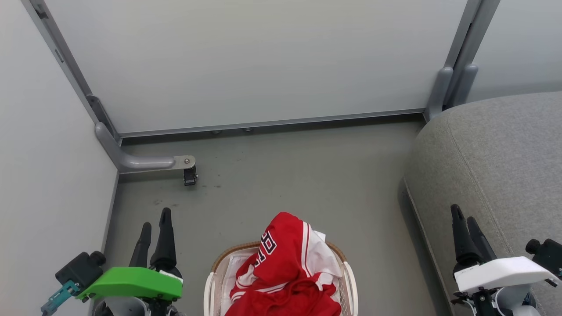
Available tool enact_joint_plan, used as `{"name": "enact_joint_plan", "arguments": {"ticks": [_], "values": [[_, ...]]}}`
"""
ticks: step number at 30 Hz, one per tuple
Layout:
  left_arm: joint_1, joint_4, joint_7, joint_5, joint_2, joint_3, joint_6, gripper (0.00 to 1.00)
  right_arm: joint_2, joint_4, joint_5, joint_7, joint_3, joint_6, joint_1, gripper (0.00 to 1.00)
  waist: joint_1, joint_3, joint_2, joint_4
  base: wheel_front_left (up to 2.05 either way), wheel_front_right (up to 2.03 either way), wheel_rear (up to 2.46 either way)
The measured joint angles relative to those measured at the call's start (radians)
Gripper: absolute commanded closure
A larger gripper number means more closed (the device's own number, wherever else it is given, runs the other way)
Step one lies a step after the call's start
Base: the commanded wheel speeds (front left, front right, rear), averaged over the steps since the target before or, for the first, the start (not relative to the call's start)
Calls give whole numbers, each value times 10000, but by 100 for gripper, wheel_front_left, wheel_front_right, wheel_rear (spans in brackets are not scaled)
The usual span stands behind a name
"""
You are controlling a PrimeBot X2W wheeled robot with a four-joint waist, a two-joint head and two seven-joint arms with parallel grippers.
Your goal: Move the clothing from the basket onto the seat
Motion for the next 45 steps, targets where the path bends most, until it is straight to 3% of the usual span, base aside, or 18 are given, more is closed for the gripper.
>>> {"name": "enact_joint_plan", "arguments": {"ticks": [5, 20, 45], "values": [[53, -25, -146, 882, 2, -46, 84, 0, -6, 27, -1154, -173, 192, 0, 27, 0, 0, -15, 0, 9, 0, 0, 0], [518, 360, -562, 2869, 6, -123, 163, 0, -27, 184, -3068, -606, 328, 0, 86, 0, 0, -117, 0, 34, 0, 0, 0], [748, 698, -1158, 4633, 19, -414, 217, 0, -61, 240, -5599, -1181, 512, 0, 301, 0, 0, -153, 0, 49, 0, 0, 0]]}}
